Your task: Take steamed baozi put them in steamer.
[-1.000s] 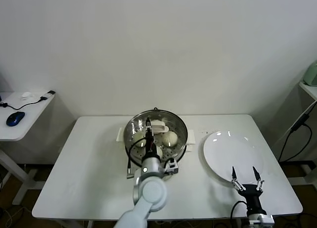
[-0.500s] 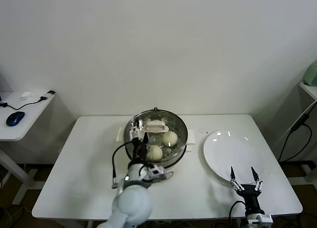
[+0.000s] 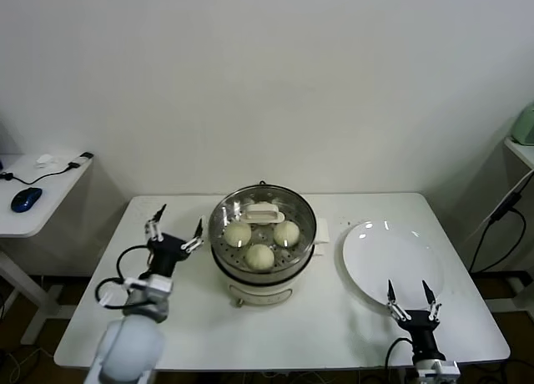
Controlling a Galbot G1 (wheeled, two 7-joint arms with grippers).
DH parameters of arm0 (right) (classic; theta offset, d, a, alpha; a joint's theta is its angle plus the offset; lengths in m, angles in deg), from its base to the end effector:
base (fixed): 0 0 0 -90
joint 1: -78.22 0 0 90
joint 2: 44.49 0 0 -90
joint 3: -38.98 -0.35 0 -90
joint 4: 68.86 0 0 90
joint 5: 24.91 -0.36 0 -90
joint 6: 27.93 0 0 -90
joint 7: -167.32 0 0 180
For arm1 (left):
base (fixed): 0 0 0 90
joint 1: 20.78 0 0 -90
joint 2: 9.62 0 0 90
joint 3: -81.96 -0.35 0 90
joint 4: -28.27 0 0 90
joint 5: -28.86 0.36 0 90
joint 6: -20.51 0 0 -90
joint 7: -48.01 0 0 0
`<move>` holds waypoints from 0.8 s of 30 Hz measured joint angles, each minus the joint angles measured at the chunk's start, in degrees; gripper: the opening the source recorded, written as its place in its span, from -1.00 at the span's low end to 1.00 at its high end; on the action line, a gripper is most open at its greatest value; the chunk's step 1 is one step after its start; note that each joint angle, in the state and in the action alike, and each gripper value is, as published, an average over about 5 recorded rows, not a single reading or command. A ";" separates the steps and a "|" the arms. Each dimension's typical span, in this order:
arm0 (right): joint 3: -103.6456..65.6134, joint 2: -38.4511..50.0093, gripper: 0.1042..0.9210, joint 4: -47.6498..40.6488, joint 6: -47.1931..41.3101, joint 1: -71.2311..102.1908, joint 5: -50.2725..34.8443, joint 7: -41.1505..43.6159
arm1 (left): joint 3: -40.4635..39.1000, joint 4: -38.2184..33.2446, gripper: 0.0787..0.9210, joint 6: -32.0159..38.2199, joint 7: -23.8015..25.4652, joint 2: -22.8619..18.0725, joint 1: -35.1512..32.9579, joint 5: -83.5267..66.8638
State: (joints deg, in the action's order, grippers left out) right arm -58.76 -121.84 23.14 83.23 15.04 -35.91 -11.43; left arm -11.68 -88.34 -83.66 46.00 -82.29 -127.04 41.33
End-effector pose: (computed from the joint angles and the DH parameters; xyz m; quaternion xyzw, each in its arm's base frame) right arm 0.1744 -0.1212 -0.4452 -0.0399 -0.9982 0.0394 0.0188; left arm 0.2562 0.0367 -0.2688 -0.0281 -0.9694 -0.2427 0.0224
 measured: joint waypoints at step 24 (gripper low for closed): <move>0.46 0.13 0.76 0.12 -3.25 -0.26 0.35 0.29 | 6.63 20.15 0.77 25.70 -0.32 -1.51 -7.74 -24.07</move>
State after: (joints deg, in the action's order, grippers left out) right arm -58.30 -121.70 23.26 79.98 14.78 -35.55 -11.14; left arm -5.06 -68.19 -57.96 45.68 -83.80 -134.78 17.26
